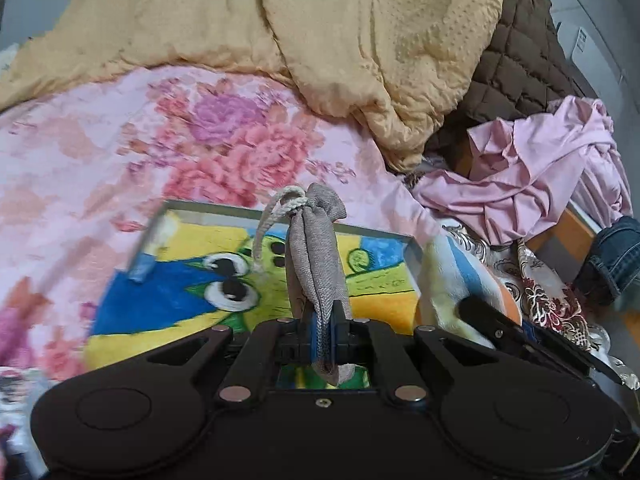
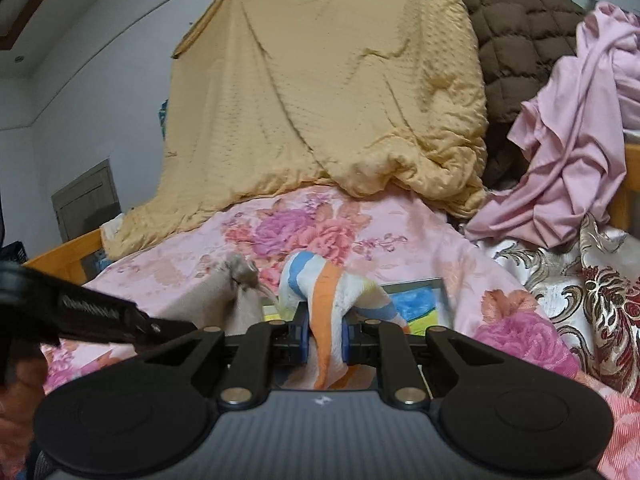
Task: Organize soft objects
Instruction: 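Carry the grey pouch with the left tool while the right tool carries the striped cloth to the frog tray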
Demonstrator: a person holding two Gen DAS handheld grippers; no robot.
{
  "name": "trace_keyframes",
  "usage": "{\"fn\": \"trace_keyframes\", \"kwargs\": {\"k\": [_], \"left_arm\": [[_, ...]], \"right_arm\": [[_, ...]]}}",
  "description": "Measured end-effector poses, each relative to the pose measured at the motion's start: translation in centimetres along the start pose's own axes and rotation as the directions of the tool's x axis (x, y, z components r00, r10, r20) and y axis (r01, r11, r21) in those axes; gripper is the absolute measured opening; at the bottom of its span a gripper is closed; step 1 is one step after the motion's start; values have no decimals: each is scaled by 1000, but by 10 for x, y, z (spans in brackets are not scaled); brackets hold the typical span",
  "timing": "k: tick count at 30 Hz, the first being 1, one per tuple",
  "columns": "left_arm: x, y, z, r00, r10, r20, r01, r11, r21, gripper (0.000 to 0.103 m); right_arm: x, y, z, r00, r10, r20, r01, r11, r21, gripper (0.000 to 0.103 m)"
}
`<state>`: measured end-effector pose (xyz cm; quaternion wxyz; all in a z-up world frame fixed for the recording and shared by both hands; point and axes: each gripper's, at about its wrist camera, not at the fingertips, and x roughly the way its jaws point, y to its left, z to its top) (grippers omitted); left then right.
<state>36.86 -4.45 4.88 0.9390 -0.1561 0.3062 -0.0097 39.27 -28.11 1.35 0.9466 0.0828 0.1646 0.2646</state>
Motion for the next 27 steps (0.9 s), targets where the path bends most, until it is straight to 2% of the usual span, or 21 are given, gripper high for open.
{"fn": "trace_keyframes", "kwargs": {"k": [4,11,17,27], "left_arm": [[28,-9,-4,999,7,-34,-6,1000,11,5],[56,-8,-7,994,48,-99,-49,999,-9,6],[67,-8,-7,977,139,-161,-137,990,20,7],[67,-5,-14,966,187,-177,-179,982,61,19]], "right_arm": [[14,-12,-4,998,3,-61,-1,999,39,17],[32,-6,-14,984,-10,-177,13,1000,13,18],[37,6,-21,977,-26,-211,24,1000,-13,23],[41,14,-28,964,-40,-261,30,999,-44,36]]}}
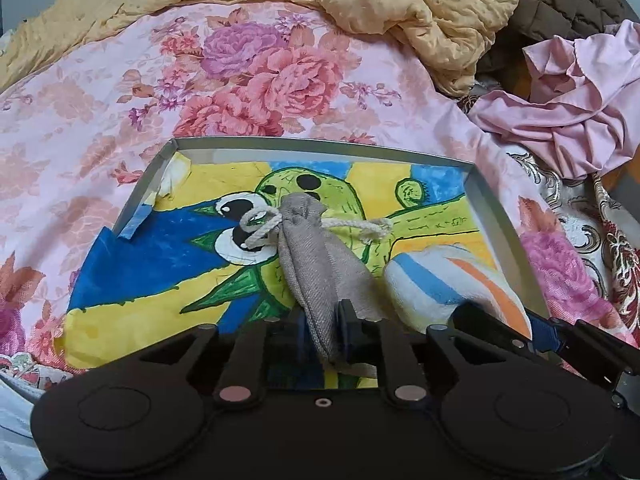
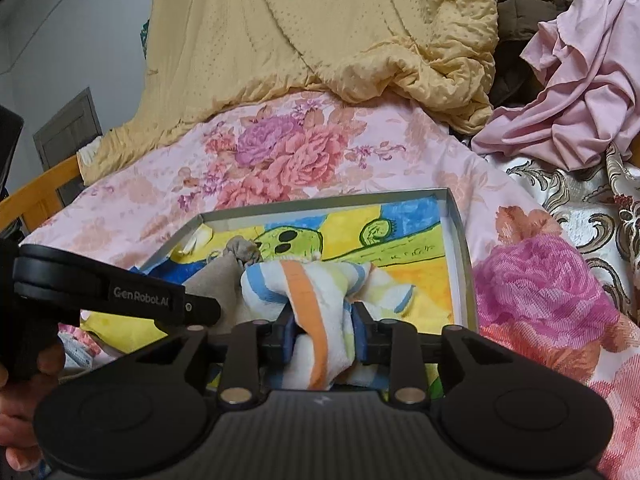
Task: Organize soft objects
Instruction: 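Open the left tool over the tray while the right tool releases the striped cloth there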
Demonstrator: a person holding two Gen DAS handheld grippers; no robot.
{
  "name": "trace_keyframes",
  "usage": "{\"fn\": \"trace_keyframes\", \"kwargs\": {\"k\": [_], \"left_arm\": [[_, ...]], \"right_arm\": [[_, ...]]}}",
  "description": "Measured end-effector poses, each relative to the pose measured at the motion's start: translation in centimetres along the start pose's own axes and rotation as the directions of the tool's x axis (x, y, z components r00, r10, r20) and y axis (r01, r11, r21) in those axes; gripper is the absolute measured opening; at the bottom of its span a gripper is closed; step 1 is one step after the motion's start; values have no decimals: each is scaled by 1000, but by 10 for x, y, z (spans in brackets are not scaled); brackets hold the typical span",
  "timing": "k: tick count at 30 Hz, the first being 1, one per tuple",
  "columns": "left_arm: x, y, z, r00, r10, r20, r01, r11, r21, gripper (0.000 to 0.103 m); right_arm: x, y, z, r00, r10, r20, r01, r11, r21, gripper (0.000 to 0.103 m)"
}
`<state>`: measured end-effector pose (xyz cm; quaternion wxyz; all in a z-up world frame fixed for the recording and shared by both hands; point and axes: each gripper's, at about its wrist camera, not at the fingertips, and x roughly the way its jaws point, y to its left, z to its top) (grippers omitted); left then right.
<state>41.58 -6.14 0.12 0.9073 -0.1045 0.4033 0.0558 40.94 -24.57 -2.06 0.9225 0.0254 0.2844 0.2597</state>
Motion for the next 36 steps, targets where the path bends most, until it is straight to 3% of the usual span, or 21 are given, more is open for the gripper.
{"fn": "trace_keyframes", "kwargs": {"k": [1,4,6,8,22,36], "left_arm": [[0,1,-1,1000,0,0,0,1000,-2,20],[-4,4,-3,1000,-3,3,3,1000,1,37],[-11,5,-6,1000,5,30,-5,1000,12,56],[-18,8,-9,998,10,56,-11,1000,14,61],[-91,34,-27,988,27,154,-23,999,-32,77],[-190,51,-76,940,46,338,-29,998,-56,99]], "right_arm": [[-1,1,0,1000,-4,-1,4,1000,-6,40],[-5,4,0,1000,-14,-4,14,1000,-18,48],[-8,5,1,1000,-19,-7,19,1000,-21,51],[-12,7,1,1000,-28,-10,28,999,-28,53],[-78,27,9,996,-42,77,45,998,-49,81],[-169,64,-1,974,-55,219,73,994,-77,100]]}}
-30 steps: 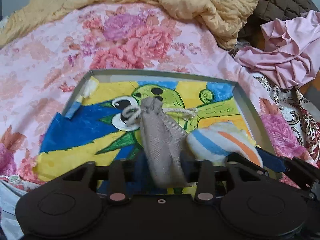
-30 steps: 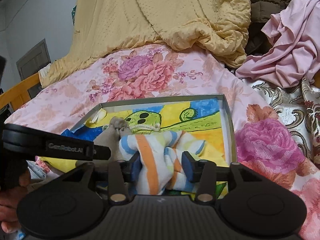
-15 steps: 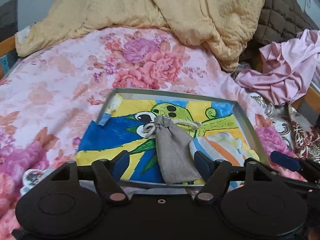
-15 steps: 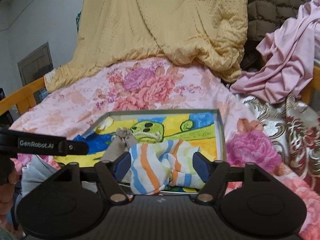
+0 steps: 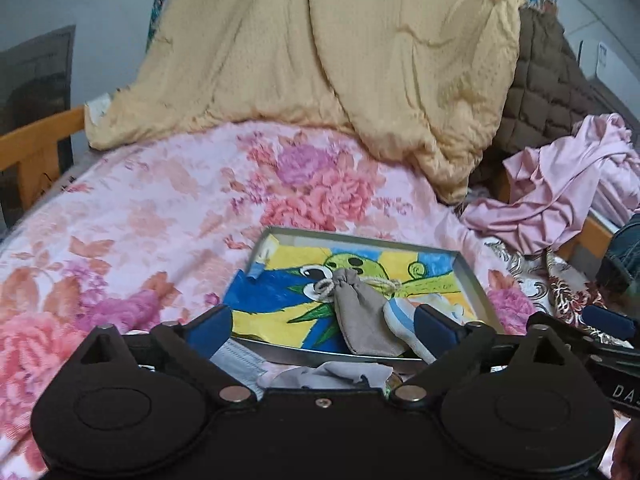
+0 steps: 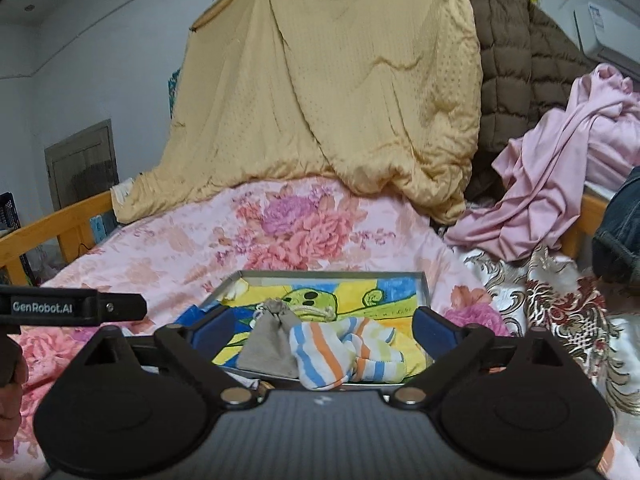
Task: Organize soft objects
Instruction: 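Open the left tool over the tray while the right tool releases the striped cloth there, then grasp the teal-and-white packet with the left tool while the right tool grasps the white quilted cloth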
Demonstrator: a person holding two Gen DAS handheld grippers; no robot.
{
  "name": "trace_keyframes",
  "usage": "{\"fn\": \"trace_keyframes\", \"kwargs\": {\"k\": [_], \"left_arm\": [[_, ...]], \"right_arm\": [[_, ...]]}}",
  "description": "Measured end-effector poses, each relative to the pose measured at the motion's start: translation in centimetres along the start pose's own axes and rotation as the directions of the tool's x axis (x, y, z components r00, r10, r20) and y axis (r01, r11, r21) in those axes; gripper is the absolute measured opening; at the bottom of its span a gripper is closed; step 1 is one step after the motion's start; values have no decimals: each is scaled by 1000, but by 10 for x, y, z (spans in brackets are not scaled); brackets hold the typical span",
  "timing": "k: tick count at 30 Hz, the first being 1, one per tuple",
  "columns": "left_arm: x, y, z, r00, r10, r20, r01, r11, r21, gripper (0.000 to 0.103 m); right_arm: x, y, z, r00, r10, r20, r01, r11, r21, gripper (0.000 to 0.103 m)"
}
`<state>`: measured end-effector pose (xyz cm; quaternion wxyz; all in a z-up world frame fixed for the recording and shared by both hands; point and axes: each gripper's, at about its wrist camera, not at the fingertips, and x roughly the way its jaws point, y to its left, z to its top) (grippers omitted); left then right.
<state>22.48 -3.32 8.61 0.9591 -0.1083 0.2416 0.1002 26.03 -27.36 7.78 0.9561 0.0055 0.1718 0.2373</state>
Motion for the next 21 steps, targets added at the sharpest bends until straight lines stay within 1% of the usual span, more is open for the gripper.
{"fn": "trace_keyframes", "kwargs": {"k": [5,11,17,21], "left_arm": [[-33,8,-12,999,2,41,-2,1000,11,102],[-64,20,-30,998,15,56,-16,1000,13,102],[-88,36,-53,999,10,32,-10,1000,-3,102],[-97,47,-70,1000,22,17,-23,1000,8,102]], "right_arm": [[-29,17,-9,1000,0,18,0,1000,-16,102],[-59,41,-26,999,-4,44,6,999,-50,102],[-79,65,-48,997,-14,70,22,993,-112,102],[-88,70,-57,998,-10,61,17,994,-106,102]]}}
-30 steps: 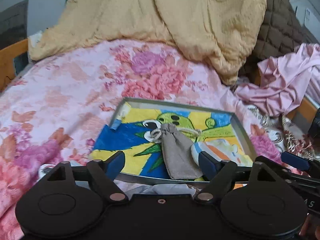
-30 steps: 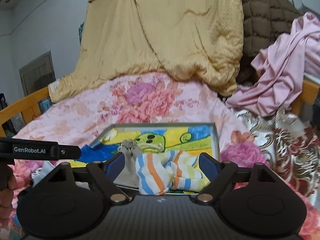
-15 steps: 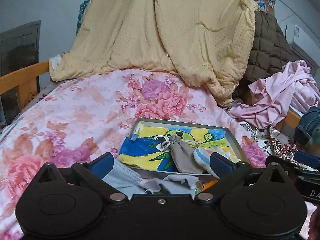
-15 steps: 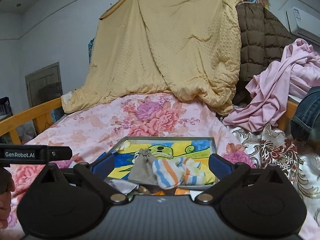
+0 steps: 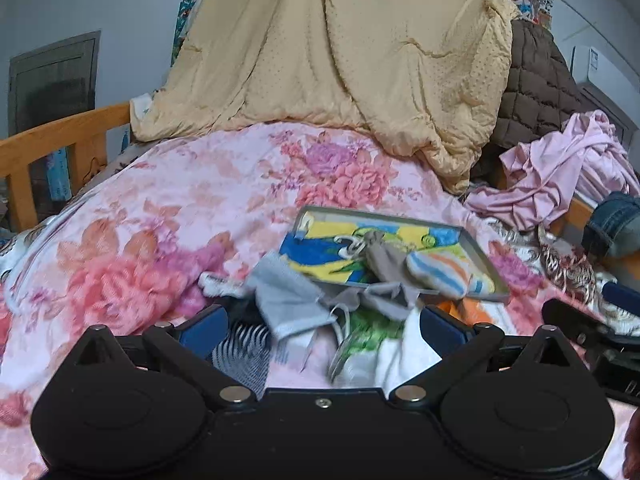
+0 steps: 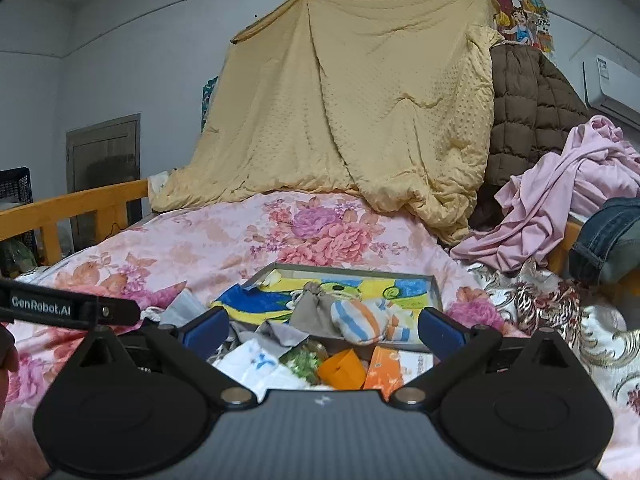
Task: Organize soft objects
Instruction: 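Grasp the teal-and-white packet with the left tool while the right tool grasps the white quilted cloth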
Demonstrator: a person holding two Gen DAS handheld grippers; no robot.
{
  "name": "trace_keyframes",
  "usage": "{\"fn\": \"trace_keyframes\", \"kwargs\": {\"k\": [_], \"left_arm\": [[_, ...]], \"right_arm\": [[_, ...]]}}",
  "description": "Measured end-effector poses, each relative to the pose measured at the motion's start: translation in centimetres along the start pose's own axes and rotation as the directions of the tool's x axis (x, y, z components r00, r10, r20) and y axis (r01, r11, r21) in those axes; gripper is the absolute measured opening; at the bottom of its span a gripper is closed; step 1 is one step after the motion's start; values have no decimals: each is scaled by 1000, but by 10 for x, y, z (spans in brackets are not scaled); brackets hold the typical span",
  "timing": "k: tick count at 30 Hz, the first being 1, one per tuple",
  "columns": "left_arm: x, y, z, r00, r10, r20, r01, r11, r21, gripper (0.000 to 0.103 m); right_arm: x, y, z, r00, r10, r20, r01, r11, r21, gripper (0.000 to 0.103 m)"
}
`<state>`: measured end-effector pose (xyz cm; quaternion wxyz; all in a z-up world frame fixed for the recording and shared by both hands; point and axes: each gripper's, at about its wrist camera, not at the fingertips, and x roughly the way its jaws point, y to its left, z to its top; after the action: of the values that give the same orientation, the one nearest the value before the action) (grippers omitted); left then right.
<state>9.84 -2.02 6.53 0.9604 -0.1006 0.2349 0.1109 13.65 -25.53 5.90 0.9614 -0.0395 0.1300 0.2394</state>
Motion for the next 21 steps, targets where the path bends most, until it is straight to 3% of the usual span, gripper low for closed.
{"fn": "trace_keyframes", "kwargs": {"k": [5,10,21], "left_arm": [[-15,13,-22,1000,14,20,-14,1000,4,102],[-24,16,-46,999,16,31,-20,993,120,102],[-4,30,-73,996,12,-90,2,988,153,102]], "right_arm": [[-10,5,-11,1000,-6,-21,6,1000,2,103],[-16,10,-22,999,-6,-49,6,1000,-4,103],[-12,22,-46,985,17,-169,-24,999,-39,103]]}}
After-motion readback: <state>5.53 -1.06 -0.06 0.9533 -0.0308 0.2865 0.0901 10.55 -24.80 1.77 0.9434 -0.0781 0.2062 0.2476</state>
